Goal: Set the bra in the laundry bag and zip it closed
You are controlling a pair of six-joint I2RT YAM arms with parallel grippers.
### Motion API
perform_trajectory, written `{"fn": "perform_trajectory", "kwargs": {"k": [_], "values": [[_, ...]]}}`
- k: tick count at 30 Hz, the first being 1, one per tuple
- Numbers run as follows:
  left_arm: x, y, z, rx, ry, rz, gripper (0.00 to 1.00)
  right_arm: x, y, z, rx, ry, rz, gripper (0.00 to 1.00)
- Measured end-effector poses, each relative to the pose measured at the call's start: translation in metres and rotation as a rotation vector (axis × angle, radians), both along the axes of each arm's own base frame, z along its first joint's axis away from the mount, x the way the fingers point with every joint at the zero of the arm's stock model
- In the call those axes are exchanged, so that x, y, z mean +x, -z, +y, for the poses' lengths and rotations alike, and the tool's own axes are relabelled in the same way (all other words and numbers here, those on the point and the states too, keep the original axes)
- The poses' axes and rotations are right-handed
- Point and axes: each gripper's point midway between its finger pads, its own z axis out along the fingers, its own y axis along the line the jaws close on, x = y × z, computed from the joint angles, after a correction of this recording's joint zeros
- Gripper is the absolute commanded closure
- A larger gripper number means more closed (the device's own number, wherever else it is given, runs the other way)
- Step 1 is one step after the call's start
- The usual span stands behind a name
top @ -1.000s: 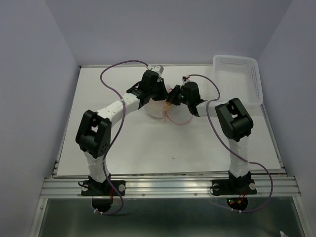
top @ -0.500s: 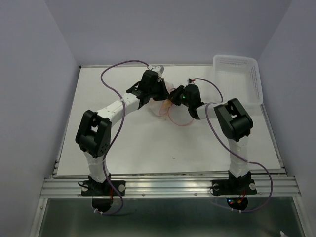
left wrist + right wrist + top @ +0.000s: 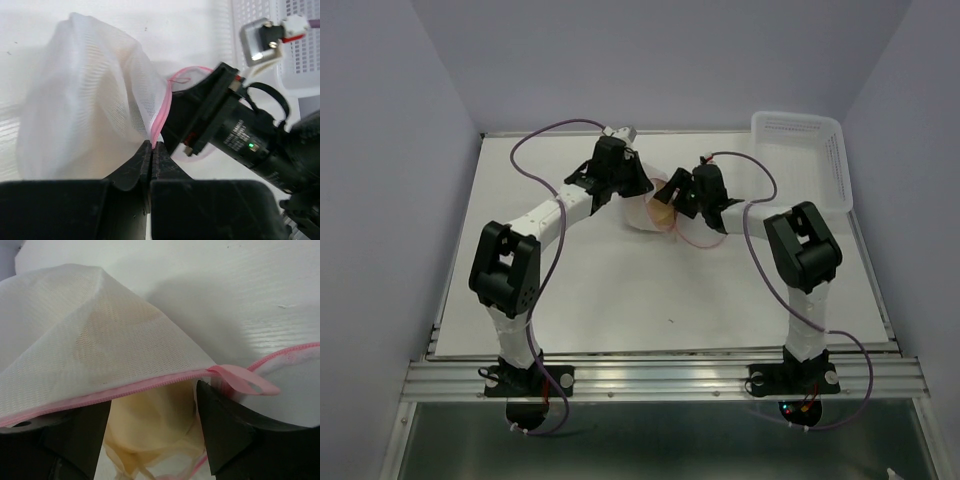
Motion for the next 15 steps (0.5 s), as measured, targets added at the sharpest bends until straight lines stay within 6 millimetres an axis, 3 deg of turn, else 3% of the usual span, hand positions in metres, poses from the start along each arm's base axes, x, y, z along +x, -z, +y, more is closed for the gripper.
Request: {"fn": "perform_trajectory", "kwargs": {"k": [5, 11, 15], "values": [[0.01, 0.002, 0.014, -0.003, -0.044, 0.008, 1.0, -0.015, -0.026, -0.018, -0.13, -0.027, -0.02, 0.15], [0.012, 0.011, 0.016, 0.003, -0.053, 0.028, 1.0, -0.034, -0.065, -0.037, -0.229, -0.058, -0.082, 0.04], [0.013, 0.012, 0.016, 0.004, -0.056, 0.031, 1.0, -0.056, -0.074, -0.069, -0.332, -0.017, -0.076, 0.02]]}}
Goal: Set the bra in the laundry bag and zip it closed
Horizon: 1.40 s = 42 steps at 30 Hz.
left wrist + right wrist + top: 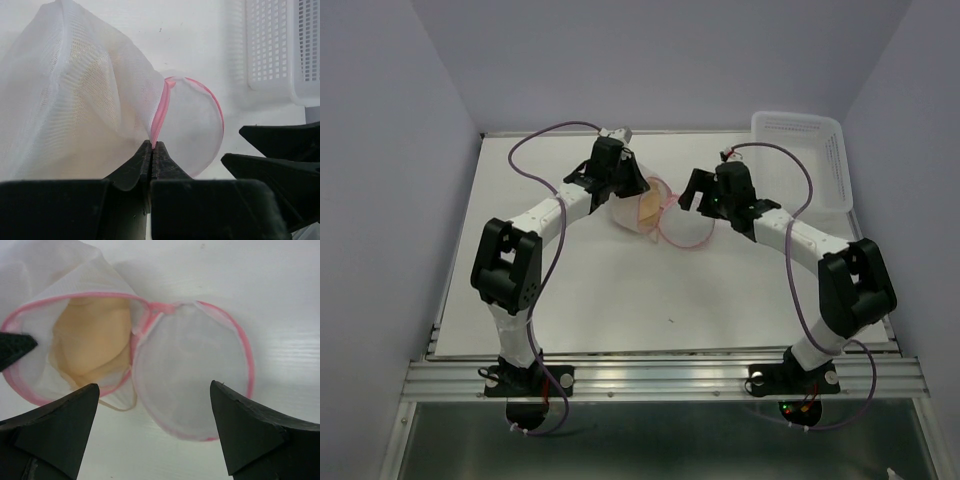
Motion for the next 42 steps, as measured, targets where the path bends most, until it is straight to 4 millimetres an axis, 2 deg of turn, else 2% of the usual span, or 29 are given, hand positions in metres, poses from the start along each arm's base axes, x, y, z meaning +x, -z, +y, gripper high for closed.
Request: {"fn": "perform_trajectory", "kwargs": {"k": [4, 7, 13, 17, 19, 20, 22, 23, 25, 26, 27, 29, 31, 34, 36, 37, 38, 40, 42], "values": [[0.0, 0.0, 0.0, 0.0, -0.001, 0.001, 1.0, -0.022, 0.017, -0.031, -0.047, 0.057, 0.06, 0.03], [0.0, 0.0, 0.0, -0.001, -0.001, 0.001, 1.0, -0.037, 0.048, -0.053, -0.074, 0.108, 0.152, 0.05], [0.0, 0.0, 0.0, 0.001, 0.0, 0.0, 1.0, -0.049, 0.085, -0.058, -0.065, 0.156, 0.262, 0.11], [0.0, 0.0, 0.0, 0.003, 0.0, -0.002, 1.0, -0.045, 0.102, -0.055, -0.047, 0.179, 0.279, 0.27], [0.001, 0.0, 0.001, 0.004, -0.002, -0.003, 1.0, -0.036, 0.098, -0.05, -0.01, 0.177, 0.241, 0.35], [0.001, 0.001, 0.001, 0.005, -0.003, -0.003, 1.0, -0.034, 0.096, -0.047, 0.002, 0.171, 0.229, 0.47], [0.001, 0.001, 0.001, 0.007, -0.005, -0.004, 1.0, -0.028, 0.095, -0.041, 0.024, 0.153, 0.208, 0.62], [0.001, 0.001, 0.002, 0.008, -0.007, -0.005, 1.0, -0.026, 0.095, -0.039, 0.033, 0.15, 0.2, 0.77], [0.002, 0.001, 0.002, 0.012, -0.012, -0.006, 1.0, -0.023, 0.096, -0.037, 0.04, 0.141, 0.189, 0.91], [0.002, 0.001, 0.003, 0.013, -0.013, -0.007, 1.0, -0.022, 0.095, -0.036, 0.042, 0.137, 0.186, 0.91], [0.003, 0.001, 0.003, 0.016, -0.015, -0.008, 1.0, -0.02, 0.093, -0.036, 0.041, 0.133, 0.175, 0.97], [0.005, 0.001, 0.006, 0.017, -0.022, -0.01, 1.0, -0.018, 0.087, -0.036, 0.034, 0.122, 0.153, 0.99], [0.006, 0.001, 0.008, 0.018, -0.029, -0.01, 1.0, -0.017, 0.074, -0.038, 0.009, 0.108, 0.123, 0.99], [0.008, 0.004, 0.013, 0.02, -0.04, -0.009, 1.0, -0.006, 0.026, -0.041, -0.034, 0.08, 0.035, 0.99], [0.007, 0.009, 0.017, 0.021, -0.051, -0.001, 1.0, 0.005, -0.025, -0.04, -0.048, 0.057, -0.064, 0.99], [0.006, 0.011, 0.018, 0.021, -0.056, 0.002, 1.0, 0.01, -0.062, -0.039, -0.046, 0.044, -0.143, 0.99], [0.006, 0.013, 0.02, 0.02, -0.063, 0.005, 1.0, 0.011, -0.083, -0.039, -0.048, 0.036, -0.183, 0.99], [0.006, 0.018, 0.023, 0.02, -0.074, 0.014, 1.0, 0.01, -0.141, -0.039, -0.047, 0.007, -0.298, 0.99], [0.005, 0.02, 0.024, 0.016, -0.082, 0.022, 1.0, 0.007, -0.175, -0.039, -0.05, -0.02, -0.366, 0.99]]}}
